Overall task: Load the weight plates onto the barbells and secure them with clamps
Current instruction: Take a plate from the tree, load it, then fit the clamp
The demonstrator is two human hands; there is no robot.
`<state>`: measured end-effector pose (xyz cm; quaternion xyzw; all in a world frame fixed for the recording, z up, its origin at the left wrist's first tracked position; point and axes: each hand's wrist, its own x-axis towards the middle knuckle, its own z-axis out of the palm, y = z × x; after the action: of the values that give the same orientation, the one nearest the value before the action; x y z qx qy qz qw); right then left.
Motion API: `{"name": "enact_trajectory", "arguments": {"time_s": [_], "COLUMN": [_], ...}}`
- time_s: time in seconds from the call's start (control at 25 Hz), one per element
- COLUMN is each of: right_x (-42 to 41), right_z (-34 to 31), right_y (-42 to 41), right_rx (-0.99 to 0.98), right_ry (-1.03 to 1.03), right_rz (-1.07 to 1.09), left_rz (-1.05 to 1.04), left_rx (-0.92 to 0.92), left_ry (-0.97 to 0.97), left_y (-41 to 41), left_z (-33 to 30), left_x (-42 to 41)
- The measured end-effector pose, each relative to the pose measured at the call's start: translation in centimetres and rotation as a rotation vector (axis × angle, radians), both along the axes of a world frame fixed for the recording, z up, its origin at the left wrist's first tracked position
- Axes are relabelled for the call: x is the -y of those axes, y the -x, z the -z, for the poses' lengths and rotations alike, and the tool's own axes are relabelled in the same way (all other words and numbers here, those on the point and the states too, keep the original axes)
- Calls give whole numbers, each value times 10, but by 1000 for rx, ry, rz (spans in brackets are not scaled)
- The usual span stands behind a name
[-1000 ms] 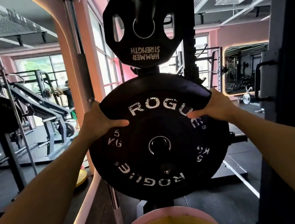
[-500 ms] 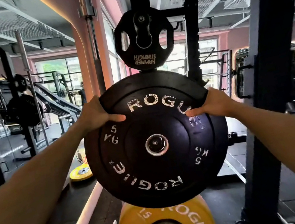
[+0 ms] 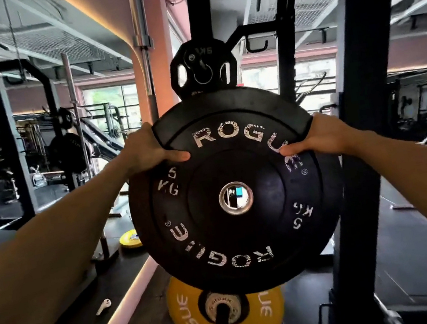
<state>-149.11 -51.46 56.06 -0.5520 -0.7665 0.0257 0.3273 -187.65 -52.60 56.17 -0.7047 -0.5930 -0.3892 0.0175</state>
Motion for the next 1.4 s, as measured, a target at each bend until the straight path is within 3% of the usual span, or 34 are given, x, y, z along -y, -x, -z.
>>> {"name": "enact_trajectory", "arguments": {"time_s": [0.68,1.12,1.4], "right_x": [231,243,243], "right_z": [17,36,90], "right_y": [-224,-441,-520], "right_rx": [19,4,-7], "right_ry": [97,149,215], "right_rz": [88,88,96], "left_rz": [193,199,212], "left_rx": [-69,-59,-25], "left_ry": [-10,21,133], "left_y": [-224,-444,-521], "left_z": [16,43,96], "left_x": [188,201,193]}}
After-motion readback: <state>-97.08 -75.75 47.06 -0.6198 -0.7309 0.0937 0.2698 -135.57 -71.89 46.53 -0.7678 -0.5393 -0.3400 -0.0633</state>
